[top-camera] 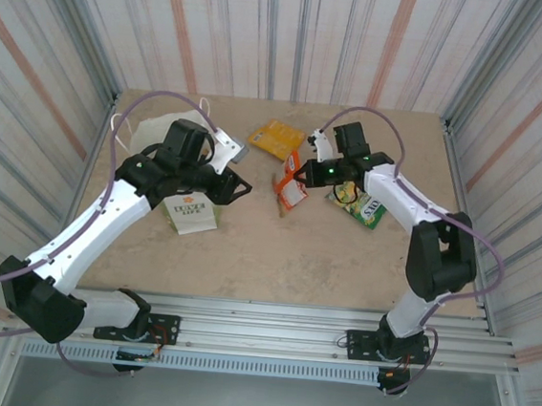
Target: Place the snacks into the paper bag
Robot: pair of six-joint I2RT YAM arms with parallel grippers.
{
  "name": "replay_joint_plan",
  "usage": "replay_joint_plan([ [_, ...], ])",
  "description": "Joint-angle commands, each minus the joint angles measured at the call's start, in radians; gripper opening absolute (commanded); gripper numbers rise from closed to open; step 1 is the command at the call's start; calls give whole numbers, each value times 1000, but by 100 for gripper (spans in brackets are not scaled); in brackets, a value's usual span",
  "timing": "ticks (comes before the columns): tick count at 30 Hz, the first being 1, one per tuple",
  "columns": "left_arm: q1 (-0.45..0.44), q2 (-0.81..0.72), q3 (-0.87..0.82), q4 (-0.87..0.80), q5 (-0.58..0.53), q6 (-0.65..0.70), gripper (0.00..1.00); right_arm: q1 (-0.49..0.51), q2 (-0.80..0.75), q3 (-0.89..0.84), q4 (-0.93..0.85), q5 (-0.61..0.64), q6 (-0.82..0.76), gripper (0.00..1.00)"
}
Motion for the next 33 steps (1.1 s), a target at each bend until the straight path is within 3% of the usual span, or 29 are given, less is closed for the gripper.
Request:
replay_joint_plan([
  [1,-8,16,16,28,67,-38,53,-13,-125,0,-121,-94,-280,0],
  [6,-25,24,-38,148,199,-3,53,-63,-239,36,-242,-255,-525,0],
  [9,-55,9,-65,232,204,33,56,-76,-288,80,-360,-302,-724,0],
  [14,-58,9,-50,271,198,74,62,-97,-330,153,-493,-332,-866,0],
  [21,-58,16,-29,276,181,131,73,-99,-382,167,-536,-408,-951,0],
  [27,-61,-24,-58,366,180,112,74,-92,-416,167,-538,-376,-943,0],
  [33,-64,0,-26,290,222,208,74,-82,-420,170,-547,-386,-953,0],
])
